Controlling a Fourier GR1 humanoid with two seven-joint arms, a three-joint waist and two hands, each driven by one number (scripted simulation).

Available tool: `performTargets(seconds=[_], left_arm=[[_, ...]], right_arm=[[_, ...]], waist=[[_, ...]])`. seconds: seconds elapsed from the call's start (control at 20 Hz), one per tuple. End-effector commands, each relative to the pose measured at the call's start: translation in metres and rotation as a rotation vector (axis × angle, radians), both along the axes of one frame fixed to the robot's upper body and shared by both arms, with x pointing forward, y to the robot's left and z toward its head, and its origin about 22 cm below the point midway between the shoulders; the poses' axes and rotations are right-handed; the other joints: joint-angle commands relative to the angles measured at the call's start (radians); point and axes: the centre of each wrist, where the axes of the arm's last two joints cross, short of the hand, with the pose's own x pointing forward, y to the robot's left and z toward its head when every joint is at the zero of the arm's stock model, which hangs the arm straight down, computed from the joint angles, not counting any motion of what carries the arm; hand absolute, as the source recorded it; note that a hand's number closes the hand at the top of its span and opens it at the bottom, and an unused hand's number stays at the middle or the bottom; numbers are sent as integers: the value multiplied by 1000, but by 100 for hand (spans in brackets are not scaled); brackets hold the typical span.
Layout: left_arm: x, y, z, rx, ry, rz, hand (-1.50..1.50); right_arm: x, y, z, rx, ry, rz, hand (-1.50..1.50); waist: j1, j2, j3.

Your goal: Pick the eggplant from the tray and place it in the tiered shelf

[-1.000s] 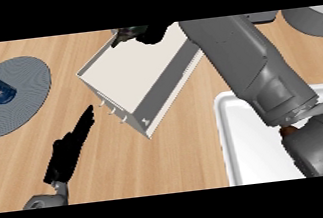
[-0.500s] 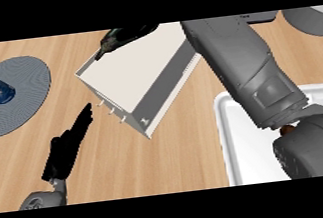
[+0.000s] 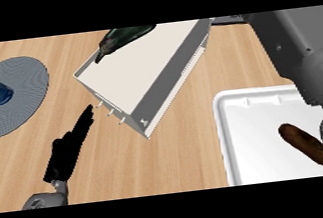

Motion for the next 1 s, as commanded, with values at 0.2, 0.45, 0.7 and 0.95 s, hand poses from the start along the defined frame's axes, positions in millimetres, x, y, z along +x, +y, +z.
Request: performTargets(seconds=[0.2, 0.45, 0.7, 0.95], left_arm=[[-9, 1, -6, 12, 10, 8, 0], [2, 1, 8, 4, -11, -20, 0], [1, 6, 7, 6, -25, -18, 0], [6, -10, 10, -6, -4, -28, 0]], right_arm=[[-15, -157, -5, -19, 46, -182, -150], [-28, -199, -9, -37, -22, -164, -150], [-43, -236, -14, -71, -30, -127, -150], [-45, -240, -15, -122, -47, -86, -150]], waist=[[-5, 3, 2], [21, 12, 4], [27, 12, 4], [29, 12, 4]])
